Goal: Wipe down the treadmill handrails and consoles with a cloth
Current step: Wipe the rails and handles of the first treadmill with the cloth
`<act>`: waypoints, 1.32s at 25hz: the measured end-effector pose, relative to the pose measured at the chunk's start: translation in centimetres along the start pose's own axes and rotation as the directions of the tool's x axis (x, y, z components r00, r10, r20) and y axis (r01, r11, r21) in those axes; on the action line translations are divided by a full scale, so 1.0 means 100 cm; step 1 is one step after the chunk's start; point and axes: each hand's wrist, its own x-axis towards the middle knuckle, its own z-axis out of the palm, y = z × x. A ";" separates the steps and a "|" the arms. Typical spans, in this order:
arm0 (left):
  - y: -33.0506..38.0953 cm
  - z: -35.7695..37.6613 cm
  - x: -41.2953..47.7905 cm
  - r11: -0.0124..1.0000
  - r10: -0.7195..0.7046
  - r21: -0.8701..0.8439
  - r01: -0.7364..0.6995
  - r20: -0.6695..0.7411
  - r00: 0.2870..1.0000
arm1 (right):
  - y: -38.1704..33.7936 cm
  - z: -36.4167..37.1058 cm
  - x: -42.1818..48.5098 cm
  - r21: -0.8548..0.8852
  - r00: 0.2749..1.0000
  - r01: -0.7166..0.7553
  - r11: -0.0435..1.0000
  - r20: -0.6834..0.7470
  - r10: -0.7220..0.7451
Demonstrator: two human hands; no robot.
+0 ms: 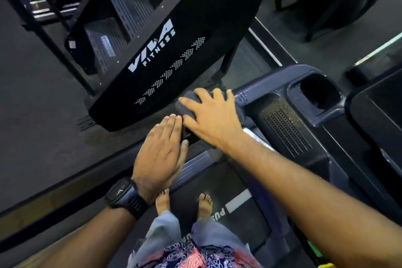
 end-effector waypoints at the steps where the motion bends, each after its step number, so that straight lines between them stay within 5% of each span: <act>1: -0.001 -0.001 0.001 1.000 0.021 -0.014 -0.021 0.013 1.000 | 0.018 -0.006 0.011 0.020 0.995 -0.097 0.995 0.008 0.097; 4: -0.003 -0.001 0.007 0.996 0.081 -0.029 -0.079 0.054 0.995 | 0.032 -0.002 -0.001 0.012 0.942 -0.332 0.943 -0.048 0.332; 8: -0.007 -0.002 0.018 0.993 0.109 -0.050 -0.105 0.108 0.988 | 0.008 0.001 0.003 0.013 0.995 -0.095 0.995 0.002 0.095; 12: -0.012 -0.001 0.027 0.980 0.196 -0.074 -0.187 0.144 0.970 | 0.041 -0.001 0.006 0.073 0.893 -0.449 0.891 -0.001 0.450; 16: -0.014 0.001 0.033 0.973 0.229 -0.080 -0.218 0.166 0.959 | 0.012 0.002 0.000 0.043 0.979 -0.205 0.978 -0.012 0.205; 20: -0.015 0.004 0.042 0.960 0.272 -0.114 -0.255 0.180 0.945 | 0.056 -0.005 0.006 0.198 0.832 -0.553 0.810 0.086 0.547; 24: -0.011 0.006 0.051 0.955 0.286 -0.130 -0.265 0.194 0.938 | 0.024 0.000 -0.002 0.030 0.963 -0.269 0.963 -0.005 0.269; 28: -0.006 0.010 0.060 0.946 0.317 -0.142 -0.292 0.202 0.927 | 0.075 -0.008 -0.001 0.052 0.844 -0.535 0.843 -0.007 0.536; 31: 0.001 0.009 0.067 0.949 0.310 -0.121 -0.289 0.209 0.928 | 0.037 0.005 -0.004 -0.053 0.952 -0.301 0.952 -0.069 0.297; 33: 0.003 0.008 0.072 0.948 0.312 -0.129 -0.290 0.212 0.926 | 0.073 -0.004 0.017 -0.040 0.948 -0.317 0.948 0.003 0.317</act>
